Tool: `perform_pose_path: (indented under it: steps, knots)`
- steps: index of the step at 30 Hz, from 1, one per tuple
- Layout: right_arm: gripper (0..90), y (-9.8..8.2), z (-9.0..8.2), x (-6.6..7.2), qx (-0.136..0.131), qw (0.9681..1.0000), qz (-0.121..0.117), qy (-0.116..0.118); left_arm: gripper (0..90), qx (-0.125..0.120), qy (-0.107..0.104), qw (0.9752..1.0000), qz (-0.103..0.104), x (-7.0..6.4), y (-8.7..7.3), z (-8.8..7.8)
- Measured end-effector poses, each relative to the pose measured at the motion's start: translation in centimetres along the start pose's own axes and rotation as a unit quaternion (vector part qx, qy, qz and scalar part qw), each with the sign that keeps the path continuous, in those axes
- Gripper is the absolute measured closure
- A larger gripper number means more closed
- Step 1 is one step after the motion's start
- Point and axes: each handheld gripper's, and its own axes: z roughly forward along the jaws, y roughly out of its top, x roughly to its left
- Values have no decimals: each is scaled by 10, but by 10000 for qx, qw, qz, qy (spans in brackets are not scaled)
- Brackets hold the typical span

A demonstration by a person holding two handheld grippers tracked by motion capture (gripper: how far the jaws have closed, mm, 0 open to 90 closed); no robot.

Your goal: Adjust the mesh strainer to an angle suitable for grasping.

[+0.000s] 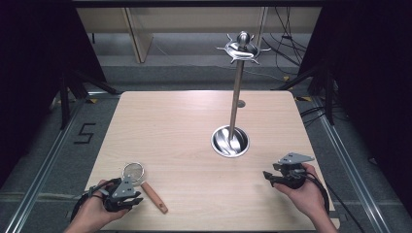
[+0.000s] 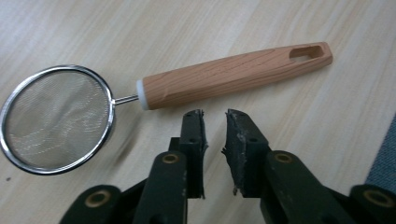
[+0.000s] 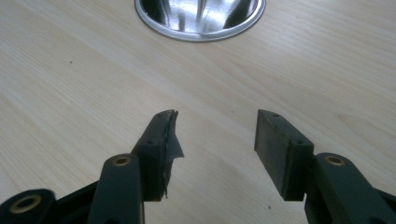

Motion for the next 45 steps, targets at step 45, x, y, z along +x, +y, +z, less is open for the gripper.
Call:
perform_pose_path:
  steps: [45]
  knots:
    - [489,-3,-1,-3,10,10000,-87,-9,892,903,-458,9949,11,23,127,90]
